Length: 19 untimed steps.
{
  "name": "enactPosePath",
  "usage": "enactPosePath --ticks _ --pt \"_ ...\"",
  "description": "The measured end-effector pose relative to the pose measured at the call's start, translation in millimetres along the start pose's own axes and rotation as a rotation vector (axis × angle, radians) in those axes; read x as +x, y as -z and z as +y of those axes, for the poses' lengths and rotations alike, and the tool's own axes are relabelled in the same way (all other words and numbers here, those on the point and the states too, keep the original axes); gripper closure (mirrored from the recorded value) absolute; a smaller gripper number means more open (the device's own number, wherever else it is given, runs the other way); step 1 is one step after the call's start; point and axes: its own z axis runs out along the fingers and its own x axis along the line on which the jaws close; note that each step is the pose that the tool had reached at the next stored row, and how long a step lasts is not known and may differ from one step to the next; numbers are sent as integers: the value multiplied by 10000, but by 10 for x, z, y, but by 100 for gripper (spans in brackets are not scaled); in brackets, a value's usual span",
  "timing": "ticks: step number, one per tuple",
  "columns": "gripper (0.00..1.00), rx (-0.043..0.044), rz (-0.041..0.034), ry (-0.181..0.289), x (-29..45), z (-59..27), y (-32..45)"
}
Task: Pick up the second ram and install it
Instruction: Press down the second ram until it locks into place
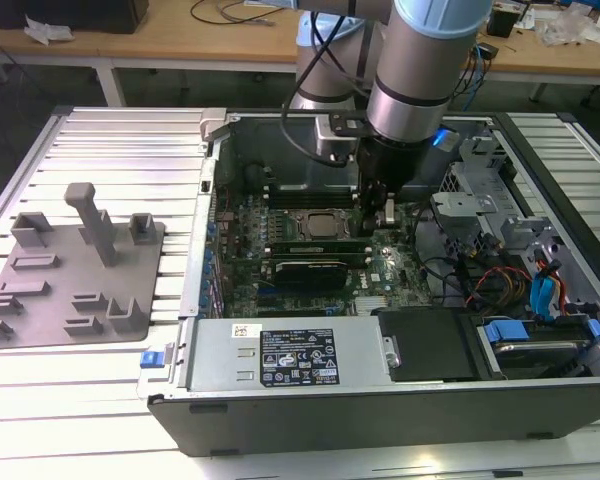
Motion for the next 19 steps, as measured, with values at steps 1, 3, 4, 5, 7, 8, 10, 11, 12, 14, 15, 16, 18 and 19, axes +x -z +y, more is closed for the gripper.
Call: enactPosePath --ticks 1,3,4,5,7,8,10,11,12,14,15,16,18,19 --pt "92 0 0 -1 0 0 0" --pt "92 0 -1 0 1 -2 -26" --pt "92 0 -1 1 2 -3 -44" --pt "92 -1 3 0 2 -2 -46" --pt "92 0 0 0 2 -3 -49" --pt "92 0 0 1 2 -3 -50" --pt "92 1 -5 1 2 -3 -58" --pt "92 0 -1 1 3 -4 -69" --pt "92 0 -2 1 3 -4 -87" --pt "92 0 -1 1 4 -5 -100" --pt "92 0 -1 0 4 -5 -111" --pt "92 -1 1 0 4 -5 -112" --pt "92 0 -2 0 -9 -5 -119" --pt "92 1 -5 0 -21 -6 -125"
